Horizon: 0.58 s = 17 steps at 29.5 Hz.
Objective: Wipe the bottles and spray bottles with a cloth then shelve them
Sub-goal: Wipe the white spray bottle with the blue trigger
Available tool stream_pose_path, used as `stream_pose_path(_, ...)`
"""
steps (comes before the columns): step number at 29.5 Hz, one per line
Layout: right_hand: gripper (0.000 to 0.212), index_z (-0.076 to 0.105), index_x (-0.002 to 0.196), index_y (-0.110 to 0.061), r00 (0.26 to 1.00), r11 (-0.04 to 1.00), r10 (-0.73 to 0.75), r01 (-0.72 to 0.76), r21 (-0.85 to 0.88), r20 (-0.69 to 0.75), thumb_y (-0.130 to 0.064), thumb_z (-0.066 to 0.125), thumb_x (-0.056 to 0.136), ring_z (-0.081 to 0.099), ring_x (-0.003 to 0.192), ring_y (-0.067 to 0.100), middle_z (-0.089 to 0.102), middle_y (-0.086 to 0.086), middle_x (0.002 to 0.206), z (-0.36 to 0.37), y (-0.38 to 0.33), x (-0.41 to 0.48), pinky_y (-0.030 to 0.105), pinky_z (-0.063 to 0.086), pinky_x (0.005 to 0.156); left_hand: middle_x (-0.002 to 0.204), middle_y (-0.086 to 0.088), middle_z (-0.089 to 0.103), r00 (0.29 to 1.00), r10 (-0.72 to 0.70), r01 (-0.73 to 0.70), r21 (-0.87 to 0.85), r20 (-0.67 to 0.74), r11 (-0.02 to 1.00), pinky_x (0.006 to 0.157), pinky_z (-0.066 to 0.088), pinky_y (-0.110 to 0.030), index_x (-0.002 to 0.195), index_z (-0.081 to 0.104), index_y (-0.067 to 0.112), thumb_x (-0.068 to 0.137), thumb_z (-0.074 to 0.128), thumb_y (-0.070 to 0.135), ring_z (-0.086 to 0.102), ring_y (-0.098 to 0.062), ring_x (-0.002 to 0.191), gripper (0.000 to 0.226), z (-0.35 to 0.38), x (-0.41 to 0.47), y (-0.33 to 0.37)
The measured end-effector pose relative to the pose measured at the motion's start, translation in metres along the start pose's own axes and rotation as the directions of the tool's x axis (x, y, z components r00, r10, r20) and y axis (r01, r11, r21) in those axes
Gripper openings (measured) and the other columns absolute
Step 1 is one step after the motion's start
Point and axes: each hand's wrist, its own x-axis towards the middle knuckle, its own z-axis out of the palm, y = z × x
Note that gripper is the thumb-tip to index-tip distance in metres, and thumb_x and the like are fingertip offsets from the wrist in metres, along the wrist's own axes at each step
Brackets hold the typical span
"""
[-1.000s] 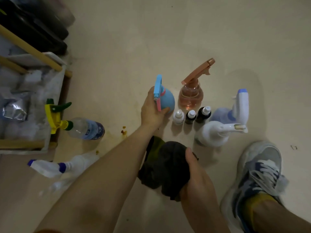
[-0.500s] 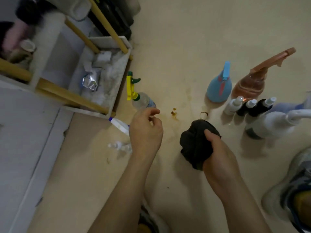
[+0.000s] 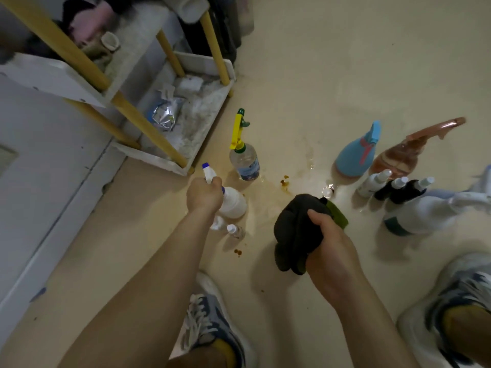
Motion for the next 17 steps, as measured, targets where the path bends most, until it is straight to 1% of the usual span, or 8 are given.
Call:
stream_pose_path(2, 0.024, 0.058, 0.120, -0.015, 0.999, 0.998, 0.022, -0.024, 0.055, 0.025, -0.020, 0.052, 0.097, 0.062, 0.103, 0.022, 0.066, 0.007, 0.116, 0.003, -0.007, -0.006, 0.034, 0.049, 0.075, 0.092, -0.014, 0.068, 0.999, 0.044, -0.046, -0.056, -0.031, 0.997, 0.085, 0.055, -0.050, 0.097, 0.066, 0.010, 0.077, 0.043, 0.042, 0.067, -0.034, 0.090, 0.044, -0.014, -0.018, 0.003)
stream_pose_path(5, 0.020, 0.065, 0.110, -0.012, 0.997, 0.986, 0.009, -0.021, 0.168, 0.072, -0.017, 0.052, 0.096, 0.062, 0.110, 0.025, 0.068, 0.010, 0.117, 0.012, -0.013, -0.023, 0.038, 0.048, 0.092, 0.073, -0.004, 0.067, 0.994, 0.103, -0.111, -0.291, -0.044, 0.950, 0.084, 0.055, -0.049, 0.078, 0.064, 0.017, 0.085, 0.048, 0.027, 0.069, -0.029, 0.084, 0.021, -0.042, -0.060, 0.008)
stream_pose_path(8, 0.021, 0.067, 0.108, -0.015, 0.985, 0.973, -0.071, 0.034, 0.227, 0.158, -0.021, 0.052, 0.096, 0.060, 0.116, 0.023, 0.070, 0.008, 0.117, 0.019, -0.020, -0.044, 0.038, 0.044, 0.103, 0.083, -0.002, 0.068, 0.988, 0.140, -0.150, -0.502, -0.057, 0.852, 0.081, 0.058, -0.043, 0.078, 0.061, 0.020, 0.091, 0.049, 0.018, 0.072, -0.025, 0.088, 0.018, -0.064, -0.089, 0.017)
stream_pose_path(10, 0.027, 0.065, 0.117, -0.018, 0.950, 0.967, -0.181, 0.125, 0.221, 0.254, -0.027, 0.051, 0.095, 0.058, 0.120, 0.020, 0.068, 0.005, 0.123, 0.021, -0.026, -0.066, 0.039, 0.040, 0.108, 0.096, -0.007, 0.065, 0.989, 0.144, -0.142, -0.600, -0.044, 0.788, 0.079, 0.057, -0.038, 0.085, 0.059, 0.020, 0.096, 0.045, 0.014, 0.073, -0.024, 0.086, 0.019, -0.075, -0.114, 0.028)
stream_pose_path(12, 0.035, 0.059, 0.126, -0.023, 0.874, 0.925, -0.351, 0.379, -0.022, 0.337, -0.033, 0.052, 0.093, 0.057, 0.121, 0.017, 0.066, 0.001, 0.125, 0.029, -0.027, -0.086, 0.039, 0.043, 0.106, 0.098, -0.010, 0.065, 0.983, 0.182, -0.160, -0.643, -0.033, 0.749, 0.078, 0.057, -0.037, 0.086, 0.059, 0.017, 0.098, 0.044, 0.013, 0.074, -0.022, 0.081, 0.020, -0.079, -0.144, 0.042)
stream_pose_path(14, 0.047, 0.050, 0.132, -0.024, 0.639, 0.531, -0.546, 0.764, -0.367, 0.542, -0.039, 0.046, 0.088, 0.050, 0.125, 0.015, 0.055, -0.002, 0.131, 0.033, -0.024, -0.108, 0.044, 0.041, 0.108, 0.079, -0.002, 0.064, 0.952, 0.303, -0.255, -0.626, -0.031, 0.737, 0.064, 0.054, -0.026, 0.075, 0.059, 0.016, 0.098, 0.046, 0.010, 0.069, -0.013, 0.066, 0.027, -0.081, -0.190, 0.056)
stream_pose_path(16, 0.046, 0.049, 0.128, -0.017, 0.426, 0.097, -0.538, 0.888, -0.449, 0.727, -0.035, 0.034, 0.088, 0.043, 0.125, 0.019, 0.048, 0.001, 0.129, 0.036, -0.022, -0.118, 0.049, 0.037, 0.106, 0.054, 0.004, 0.050, 0.896, 0.442, -0.378, -0.579, -0.034, 0.722, 0.046, 0.039, -0.021, 0.060, 0.052, 0.015, 0.097, 0.046, 0.007, 0.048, -0.008, 0.050, 0.038, -0.081, -0.228, 0.068)
stream_pose_path(17, 0.046, 0.050, 0.124, -0.017, 0.383, -0.021, -0.518, 0.888, -0.459, 0.765, -0.033, 0.030, 0.086, 0.043, 0.123, 0.020, 0.049, 0.002, 0.126, 0.035, -0.027, -0.124, 0.050, 0.038, 0.102, 0.051, 0.003, 0.045, 0.873, 0.486, -0.419, -0.570, -0.039, 0.707, 0.045, 0.035, -0.023, 0.059, 0.049, 0.014, 0.097, 0.046, 0.008, 0.042, -0.010, 0.050, 0.039, -0.082, -0.240, 0.071)
